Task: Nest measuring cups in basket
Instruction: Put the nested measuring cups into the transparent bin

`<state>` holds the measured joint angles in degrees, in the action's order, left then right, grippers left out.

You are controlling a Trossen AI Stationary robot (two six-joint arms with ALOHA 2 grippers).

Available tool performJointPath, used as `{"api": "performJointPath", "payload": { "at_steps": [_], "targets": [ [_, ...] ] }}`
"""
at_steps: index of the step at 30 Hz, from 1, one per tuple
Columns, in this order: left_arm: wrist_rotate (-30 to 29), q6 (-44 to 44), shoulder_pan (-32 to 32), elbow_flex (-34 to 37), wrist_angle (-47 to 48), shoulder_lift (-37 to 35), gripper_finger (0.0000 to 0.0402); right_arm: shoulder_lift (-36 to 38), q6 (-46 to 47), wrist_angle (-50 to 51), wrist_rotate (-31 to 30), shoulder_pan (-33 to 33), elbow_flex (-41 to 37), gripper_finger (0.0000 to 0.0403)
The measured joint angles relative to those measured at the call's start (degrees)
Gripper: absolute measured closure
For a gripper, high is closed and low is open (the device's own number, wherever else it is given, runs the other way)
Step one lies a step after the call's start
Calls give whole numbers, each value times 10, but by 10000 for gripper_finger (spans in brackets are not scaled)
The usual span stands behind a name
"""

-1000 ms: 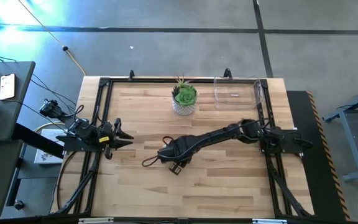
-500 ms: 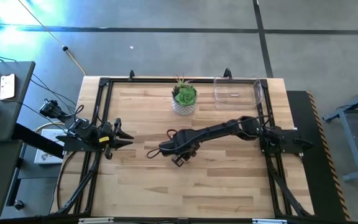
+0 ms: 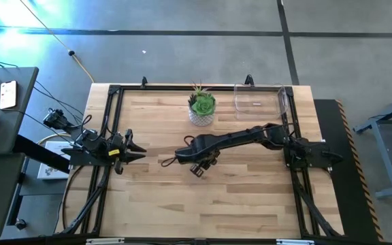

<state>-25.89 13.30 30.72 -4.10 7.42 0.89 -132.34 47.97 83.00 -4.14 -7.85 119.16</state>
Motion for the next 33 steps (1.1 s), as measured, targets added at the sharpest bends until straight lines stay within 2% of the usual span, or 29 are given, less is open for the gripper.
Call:
{"api": "performJointPath", "payload": {
  "at_steps": [13, 33],
  "targets": [
    [0, 0, 0, 0, 0, 0, 312, 27, -70, 0, -17, 44, 0, 280],
    [0, 0, 0, 0, 0, 0, 312, 84, -123, 50, -69, 67, 0, 280]
  ]
}}
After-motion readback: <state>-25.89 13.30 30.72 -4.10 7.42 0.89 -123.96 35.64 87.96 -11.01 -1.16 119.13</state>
